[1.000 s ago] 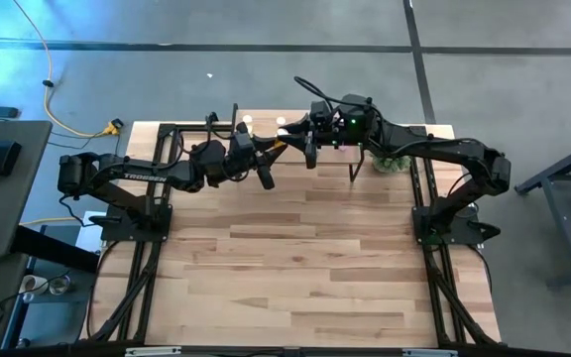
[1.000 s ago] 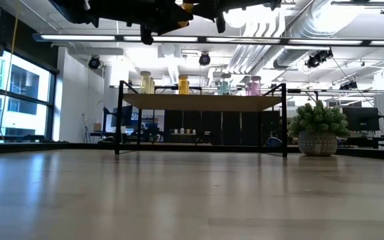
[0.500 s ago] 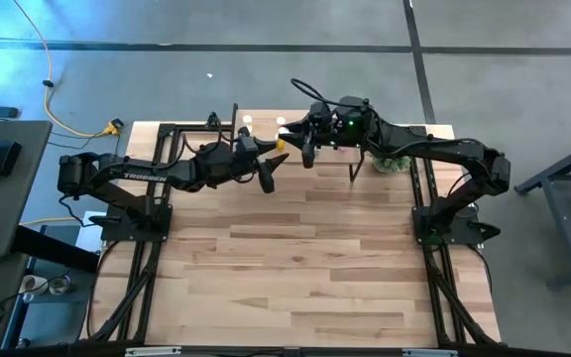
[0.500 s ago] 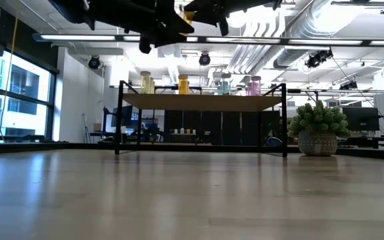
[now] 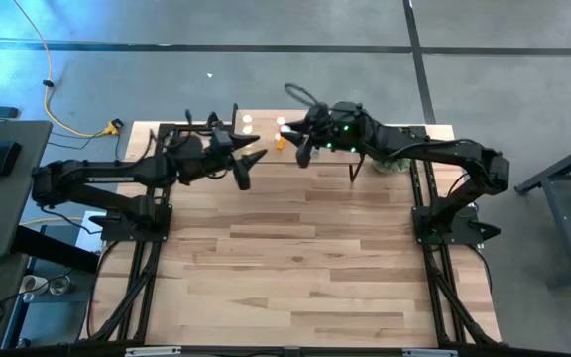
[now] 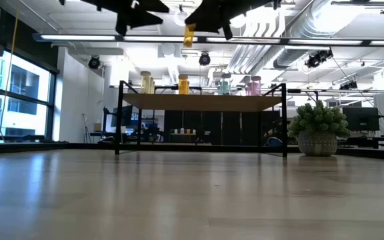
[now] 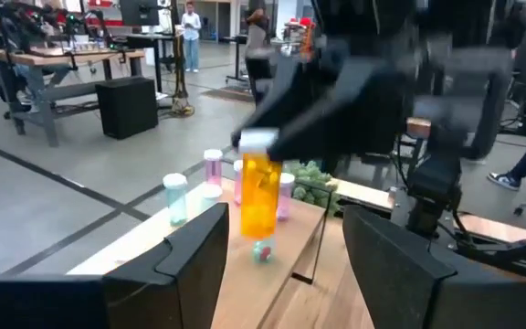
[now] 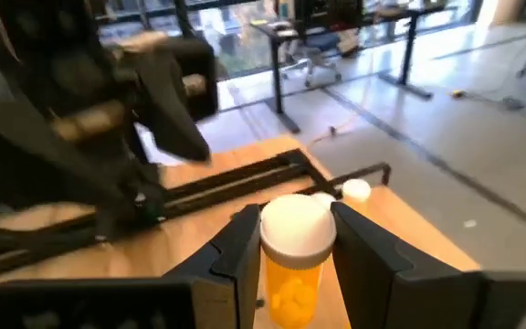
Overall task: Pick and place medicine bottles onto shelf by color
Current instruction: Put the orange pill bottle on the shelf aligned with the other orange pill bottles
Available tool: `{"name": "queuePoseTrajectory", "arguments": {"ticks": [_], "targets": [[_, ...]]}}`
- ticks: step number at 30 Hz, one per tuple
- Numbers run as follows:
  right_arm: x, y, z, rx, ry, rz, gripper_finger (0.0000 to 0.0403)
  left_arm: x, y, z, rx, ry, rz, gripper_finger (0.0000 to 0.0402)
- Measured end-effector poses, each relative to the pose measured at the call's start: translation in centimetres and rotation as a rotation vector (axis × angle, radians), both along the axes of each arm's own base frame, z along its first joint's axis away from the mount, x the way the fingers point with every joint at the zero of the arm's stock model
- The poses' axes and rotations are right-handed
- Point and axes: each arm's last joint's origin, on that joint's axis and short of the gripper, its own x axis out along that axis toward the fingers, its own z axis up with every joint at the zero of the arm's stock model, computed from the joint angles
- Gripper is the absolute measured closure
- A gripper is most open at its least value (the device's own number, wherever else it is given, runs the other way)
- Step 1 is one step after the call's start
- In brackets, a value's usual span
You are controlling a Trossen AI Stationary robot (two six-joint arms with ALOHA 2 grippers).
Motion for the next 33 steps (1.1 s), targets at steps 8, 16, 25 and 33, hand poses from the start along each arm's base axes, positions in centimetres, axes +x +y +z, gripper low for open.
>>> {"name": "queuePoseTrajectory", "arguments": {"ticks": [8, 16, 25, 33], "targets": [[3.1, 1.9, -3.6, -0.033, 0.094, -0.136, 0.0301, -2.6, -0.7, 1.9, 0.016, -0.044, 0.032, 0.0197], [5.4, 3.6, -7.1, -0.05, 0.153, -0.305, 0.0301, -3.8, -1.1, 2.2, 0.024, -0.025, 0.044, 0.0197], [5.7, 6.5, -7.3, -0.064, 0.134, -0.41, 0.0301, -3.8, -1.1, 1.7, 0.014, 0.027, 0.042, 0.0197], [3.0, 9.7, -5.7, -0.152, 0.237, -0.52, 0.0301, -3.8, -1.1, 1.7, 0.013, 0.032, 0.035, 0.0197]]}}
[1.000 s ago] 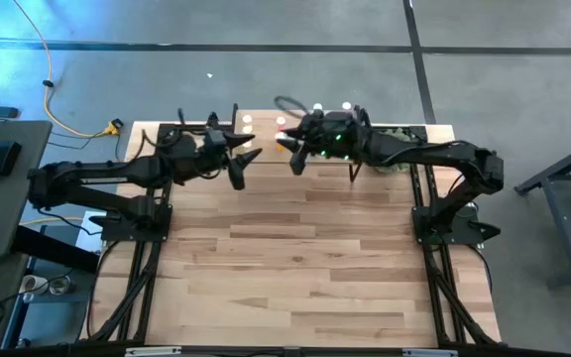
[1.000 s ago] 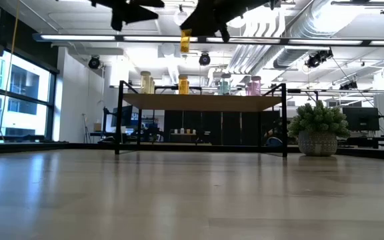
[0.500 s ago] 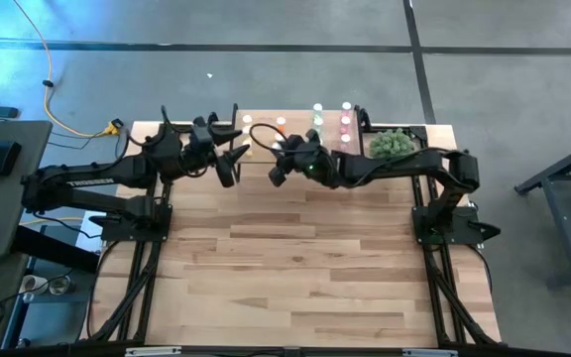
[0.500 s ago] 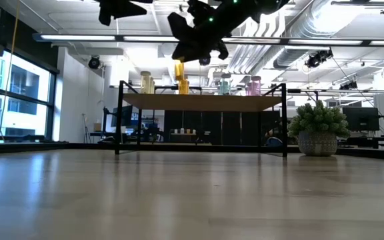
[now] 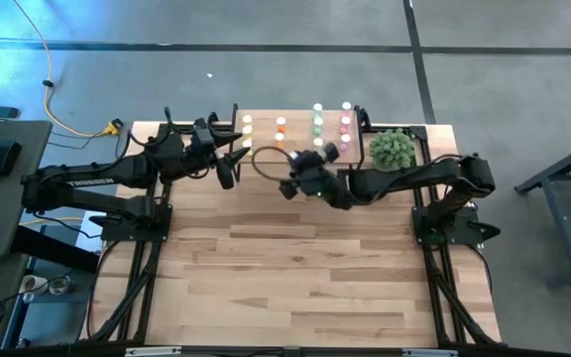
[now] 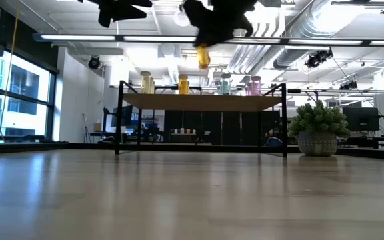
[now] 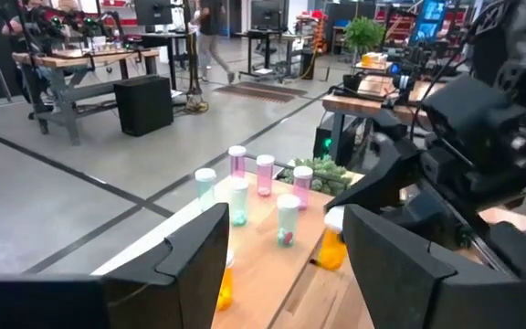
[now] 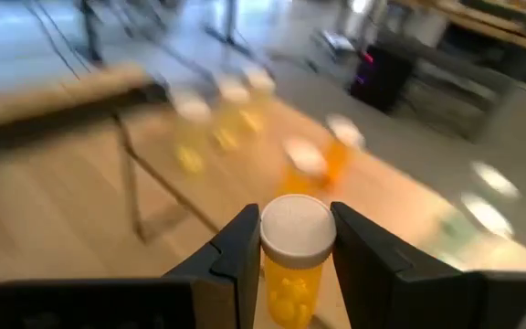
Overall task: Pick and place medicine bottles onto shelf by color
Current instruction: Put the orange pill bottle on the shelf aligned with the other orange pill bottles
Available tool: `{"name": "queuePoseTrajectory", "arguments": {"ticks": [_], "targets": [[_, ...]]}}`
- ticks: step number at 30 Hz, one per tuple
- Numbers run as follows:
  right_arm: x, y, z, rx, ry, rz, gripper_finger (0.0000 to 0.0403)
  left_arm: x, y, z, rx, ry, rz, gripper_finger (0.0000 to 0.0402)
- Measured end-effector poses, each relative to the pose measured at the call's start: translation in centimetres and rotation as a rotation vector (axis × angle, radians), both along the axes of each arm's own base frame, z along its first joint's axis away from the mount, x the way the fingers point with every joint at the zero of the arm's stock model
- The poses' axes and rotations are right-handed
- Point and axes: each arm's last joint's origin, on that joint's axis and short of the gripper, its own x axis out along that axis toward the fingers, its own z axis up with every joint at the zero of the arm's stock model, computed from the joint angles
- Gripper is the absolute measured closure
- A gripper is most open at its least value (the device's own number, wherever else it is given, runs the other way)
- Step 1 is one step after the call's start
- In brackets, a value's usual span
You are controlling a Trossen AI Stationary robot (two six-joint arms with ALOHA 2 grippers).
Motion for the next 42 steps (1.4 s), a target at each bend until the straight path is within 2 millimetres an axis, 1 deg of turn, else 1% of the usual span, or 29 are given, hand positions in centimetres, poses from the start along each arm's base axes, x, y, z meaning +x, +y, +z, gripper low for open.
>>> {"name": "queuePoseTrajectory", "arguments": {"ticks": [2, 4, 6, 8, 16, 21, 25, 27, 31, 35, 37, 40, 42], "targets": [[-1.0, 0.4, -0.7, 0.011, 0.066, -0.073, 0.0301, 0.0, 0.0, -0.1, 0.005, 0.012, -0.001, 0.0197], [-1.8, 0.5, -1.6, 0.043, 0.097, -0.152, 0.0301, 0.0, 0.0, -0.1, 0.011, 0.021, -0.002, 0.0197], [-2.3, 0.4, -2.4, 0.073, 0.101, -0.217, 0.0301, 0.0, 0.0, -0.1, 0.012, 0.021, -0.002, 0.0198], [-2.3, 0.5, -2.9, 0.093, 0.08, -0.249, 0.0301, 0.0, 0.0, -0.1, 0.012, 0.021, -0.002, 0.0198], [-0.3, 2.1, -4.3, 0.135, -0.017, -0.203, 0.0301, 0.0, 0.0, -0.1, 0.024, 0.03, -0.003, 0.0197], [1.0, 2.9, -6.6, 0.173, -0.059, -0.214, 0.0301, 0.0, 0.0, -0.1, 0.024, 0.03, -0.003, 0.0198], [2.3, 3.3, -9.0, 0.209, -0.085, -0.217, 0.0301, 0.0, 0.0, -0.1, 0.024, 0.03, -0.003, 0.0199], [2.9, 3.4, -9.4, 0.218, -0.1, -0.193, 0.0301, 0.0, 0.0, -0.1, 0.024, 0.03, -0.003, 0.0199], [3.9, 2.9, -8.3, 0.166, -0.135, -0.128, 0.0301, 0.0, 0.0, -0.1, 0.024, 0.03, -0.003, 0.02], [4.2, 1.9, -6.2, 0.098, -0.165, -0.075, 0.0301, 0.0, 0.0, -0.1, 0.024, 0.03, -0.003, 0.02], [4.3, 1.3, -5.1, 0.083, -0.17, -0.016, 0.0301, 0.0, 0.0, -0.1, 0.024, 0.03, -0.003, 0.0201], [3.7, 0.7, -2.9, 0.054, -0.192, 0.035, 0.0301, 0.0, 0.0, -0.1, 0.024, 0.03, -0.003, 0.0201], [2.9, 0.4, -1.2, 0.023, -0.199, 0.042, 0.0301, 0.0, 0.0, -0.1, 0.024, 0.03, -0.003, 0.0201]]}}
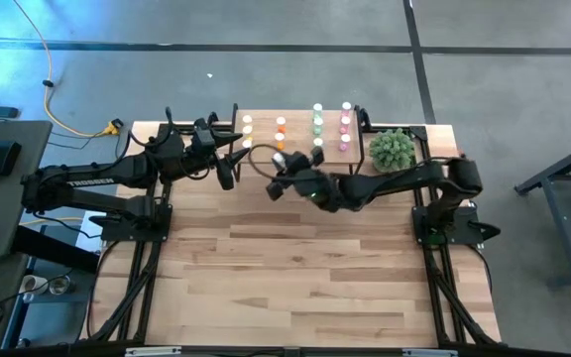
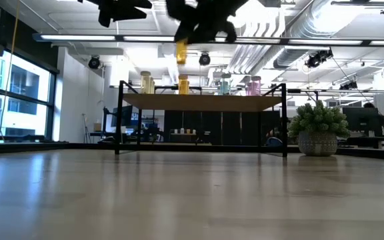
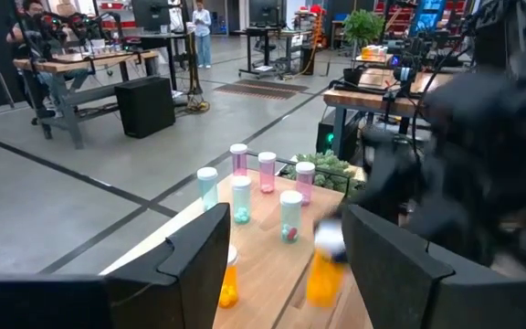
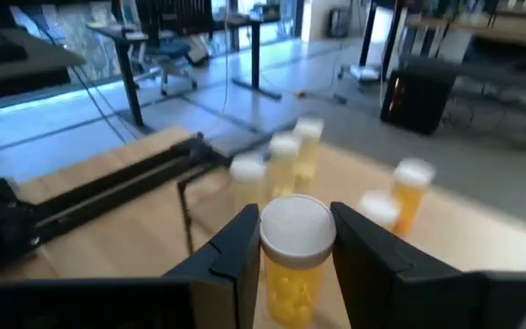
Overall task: Pick and place medicine bottles onto shelf by color
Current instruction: Put the orange pill bottle on the shelf aligned with the other orange pill bottles
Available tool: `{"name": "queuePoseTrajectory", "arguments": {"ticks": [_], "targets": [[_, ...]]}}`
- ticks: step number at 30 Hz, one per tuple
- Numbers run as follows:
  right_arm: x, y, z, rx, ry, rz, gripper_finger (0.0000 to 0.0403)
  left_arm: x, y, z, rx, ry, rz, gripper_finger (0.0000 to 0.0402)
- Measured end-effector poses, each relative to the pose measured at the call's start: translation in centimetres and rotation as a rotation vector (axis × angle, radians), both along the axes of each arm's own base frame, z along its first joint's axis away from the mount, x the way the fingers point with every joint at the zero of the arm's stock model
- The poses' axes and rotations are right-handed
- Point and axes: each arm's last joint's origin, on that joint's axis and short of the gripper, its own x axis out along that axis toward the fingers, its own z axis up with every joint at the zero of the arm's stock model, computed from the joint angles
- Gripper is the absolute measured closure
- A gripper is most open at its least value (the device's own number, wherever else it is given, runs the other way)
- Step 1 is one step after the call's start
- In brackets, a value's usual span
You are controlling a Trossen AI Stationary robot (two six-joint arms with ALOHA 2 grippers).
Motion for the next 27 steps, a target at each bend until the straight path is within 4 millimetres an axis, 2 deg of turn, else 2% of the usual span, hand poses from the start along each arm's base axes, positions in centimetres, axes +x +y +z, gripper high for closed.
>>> {"name": "queuePoseTrajectory", "arguments": {"ticks": [4, 8, 10, 12, 15, 18, 20, 23, 27], "targets": [[-1.9, -0.2, 2.7, -0.069, 0.04, -0.001, 0.0296, 0.0, 0.0, 0.0, 0.0, 0.0, 0.0, 0.0201], [-3.9, -0.5, 4.0, -0.08, 0.125, -0.022, 0.0295, 0.0, 0.0, 0.0, 0.001, 0.0, 0.006, 0.0202], [-4.9, -1.1, 3.5, -0.072, 0.133, -0.027, 0.0295, 0.0, 0.0, 0.0, 0.001, 0.0, 0.009, 0.0202], [-6.3, -2.0, 2.0, -0.04, 0.094, -0.005, 0.0294, 0.0, 0.0, 0.0, 0.002, 0.0, 0.016, 0.0202], [-8.9, -3.4, 0.2, 0.007, -0.052, 0.097, 0.0294, 0.0, 0.1, 0.0, 0.003, 0.0, 0.03, 0.0202], [-11.4, -4.3, 0.0, 0.02, -0.274, 0.227, 0.0294, -0.1, 0.1, 0.0, 0.005, 0.0, 0.042, 0.0202], [-12.7, -4.5, -0.2, -0.015, -0.342, 0.286, 0.0294, -0.1, 0.1, 0.1, 0.007, -0.005, 0.045, 0.0202], [-13.3, -4.6, -1.2, -0.043, -0.338, 0.317, 0.0293, -0.1, 0.1, 0.1, 0.024, 0.003, 0.044, 0.0202], [-12.6, -4.8, -1.0, -0.061, -0.313, 0.366, 0.0293, -0.1, 0.1, 0.1, 0.035, 0.012, 0.057, 0.0202]]}}
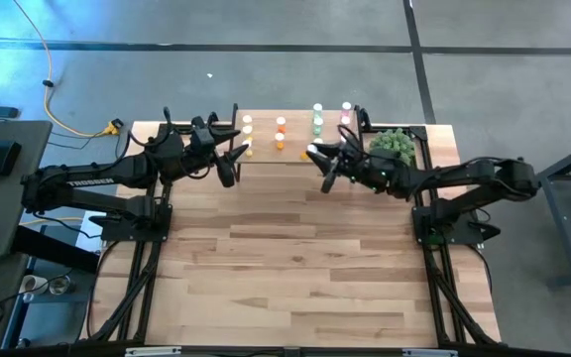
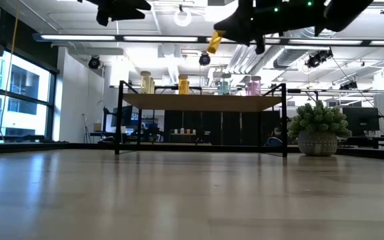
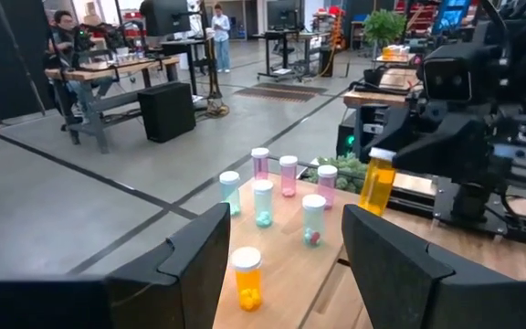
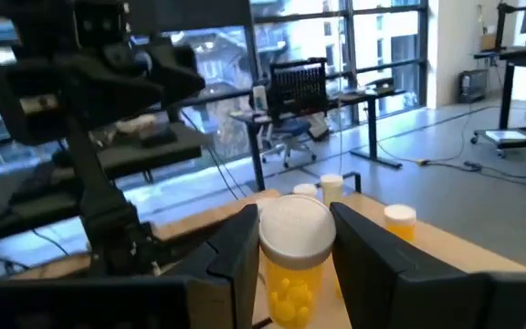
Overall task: Pick and place medicine bottles onto shelf by color
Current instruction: Put the orange pill bottle on the shelf aligned with the other orange pill bottles
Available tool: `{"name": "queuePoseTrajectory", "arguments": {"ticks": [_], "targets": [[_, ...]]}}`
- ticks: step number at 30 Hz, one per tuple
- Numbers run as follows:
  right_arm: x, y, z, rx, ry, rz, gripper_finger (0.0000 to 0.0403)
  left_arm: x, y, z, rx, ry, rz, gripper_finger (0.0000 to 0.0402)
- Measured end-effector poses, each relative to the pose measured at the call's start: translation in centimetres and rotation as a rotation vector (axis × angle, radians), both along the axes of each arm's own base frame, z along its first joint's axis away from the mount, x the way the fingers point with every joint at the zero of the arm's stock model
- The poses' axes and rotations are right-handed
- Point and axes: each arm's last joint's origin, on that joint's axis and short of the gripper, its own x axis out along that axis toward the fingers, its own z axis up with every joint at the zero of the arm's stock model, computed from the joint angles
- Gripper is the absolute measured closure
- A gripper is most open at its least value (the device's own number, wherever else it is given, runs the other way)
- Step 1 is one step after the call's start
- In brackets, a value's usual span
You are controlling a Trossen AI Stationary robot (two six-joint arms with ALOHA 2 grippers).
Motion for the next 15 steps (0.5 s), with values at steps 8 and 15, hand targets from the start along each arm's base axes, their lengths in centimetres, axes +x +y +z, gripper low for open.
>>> {"name": "queuePoseTrajectory", "arguments": {"ticks": [8, 15], "targets": [[4.3, -0.4, -0.2, -0.029, 0.136, 0.027, 0.0293, 0.0, 0.0, 0.0, -0.005, -0.002, 0.006, 0.0202], [8.3, -1.1, -0.2, -0.066, 0.28, 0.004, 0.0293, 0.0, 0.0, 0.0, -0.003, 0.0, 0.008, 0.0202]]}}
